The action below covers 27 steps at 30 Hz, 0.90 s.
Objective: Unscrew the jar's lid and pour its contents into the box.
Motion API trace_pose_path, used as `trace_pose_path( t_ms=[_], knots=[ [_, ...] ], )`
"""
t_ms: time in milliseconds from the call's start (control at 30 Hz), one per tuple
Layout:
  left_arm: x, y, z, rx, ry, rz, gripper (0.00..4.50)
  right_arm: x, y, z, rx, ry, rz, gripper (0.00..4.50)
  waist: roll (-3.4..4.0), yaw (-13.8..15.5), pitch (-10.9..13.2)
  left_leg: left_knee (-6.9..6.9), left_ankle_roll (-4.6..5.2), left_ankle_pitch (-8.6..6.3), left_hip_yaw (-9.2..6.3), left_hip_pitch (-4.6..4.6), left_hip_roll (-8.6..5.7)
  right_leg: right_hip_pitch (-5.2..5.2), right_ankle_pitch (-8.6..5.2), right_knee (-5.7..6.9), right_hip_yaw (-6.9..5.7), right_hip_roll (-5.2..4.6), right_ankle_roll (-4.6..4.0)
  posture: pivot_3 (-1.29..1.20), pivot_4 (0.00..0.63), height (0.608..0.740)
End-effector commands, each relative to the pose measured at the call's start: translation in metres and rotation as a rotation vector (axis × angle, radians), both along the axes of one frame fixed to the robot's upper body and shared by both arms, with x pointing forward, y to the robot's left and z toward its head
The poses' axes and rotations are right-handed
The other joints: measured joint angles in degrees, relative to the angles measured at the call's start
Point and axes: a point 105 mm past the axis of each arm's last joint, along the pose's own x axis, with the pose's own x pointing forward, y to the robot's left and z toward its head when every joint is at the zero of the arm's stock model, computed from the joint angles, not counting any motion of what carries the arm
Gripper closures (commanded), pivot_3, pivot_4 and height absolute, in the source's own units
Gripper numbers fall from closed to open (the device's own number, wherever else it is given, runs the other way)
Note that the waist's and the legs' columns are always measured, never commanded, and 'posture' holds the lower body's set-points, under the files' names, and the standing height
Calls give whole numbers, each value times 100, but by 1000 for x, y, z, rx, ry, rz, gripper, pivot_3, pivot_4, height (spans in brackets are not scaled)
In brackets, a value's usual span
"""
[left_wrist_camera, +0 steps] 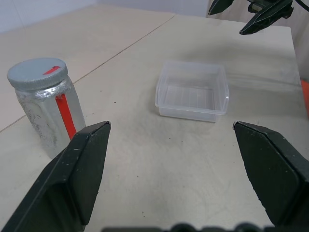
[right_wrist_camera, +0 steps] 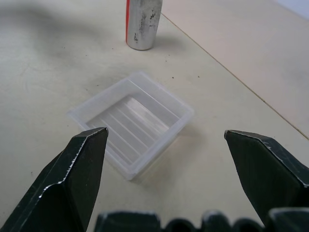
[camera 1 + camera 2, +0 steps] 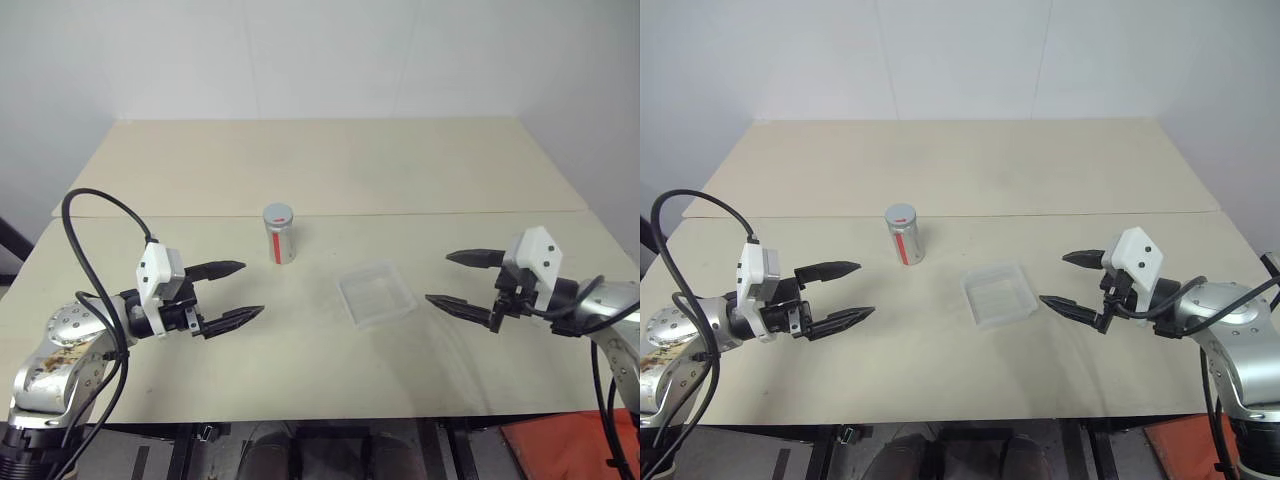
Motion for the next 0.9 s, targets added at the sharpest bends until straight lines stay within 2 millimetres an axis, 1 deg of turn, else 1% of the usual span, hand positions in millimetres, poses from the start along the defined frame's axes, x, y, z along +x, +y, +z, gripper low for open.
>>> trace_pose_path(
  t_ms=[33,267,433,533,633,767,833,900],
  knots=[
    [-3,0,7,13,-40,-8,87,-2,1,11,1,-59,15,0,0,0,0,0,0,0,0,0,0,0,0,0,0,0,0,0,150,740],
    [1,2,7,10,-65,25,87,-2,1,12,0,-64,14,0,0,1,0,0,0,0,0,0,0,0,0,0,0,0,0,0,150,740],
    [29,7,0,-6,-73,236,87,-2,1,13,1,-66,13,0,0,17,0,1,0,0,-4,0,-1,4,1,-2,-3,0,0,0,150,740],
    [38,-1,-2,-56,-79,313,87,-3,1,13,0,-69,12,0,0,6,0,0,2,-1,-5,0,-1,5,2,-4,-3,0,0,0,150,740],
    [56,-9,-11,-90,-61,464,87,-3,2,14,0,-71,11,0,-1,30,0,2,3,-2,-7,-1,-3,8,3,-6,-4,-1,2,0,150,740],
    [74,-26,-21,-143,-51,615,87,-3,2,15,0,-76,9,0,-3,39,-1,5,4,-2,-12,0,-4,16,5,-8,-8,-1,3,0,150,740],
    [80,-32,-25,-149,-45,670,87,-3,2,16,0,-79,8,0,-4,38,-1,6,4,-2,-15,0,-4,19,6,-9,-11,-1,3,0,150,740],
    [82,-38,-27,-167,-37,692,87,-4,3,16,0,-81,9,0,-4,27,-1,5,4,-2,-16,1,-4,20,6,-11,-12,-1,3,0,150,740]
  ],
)
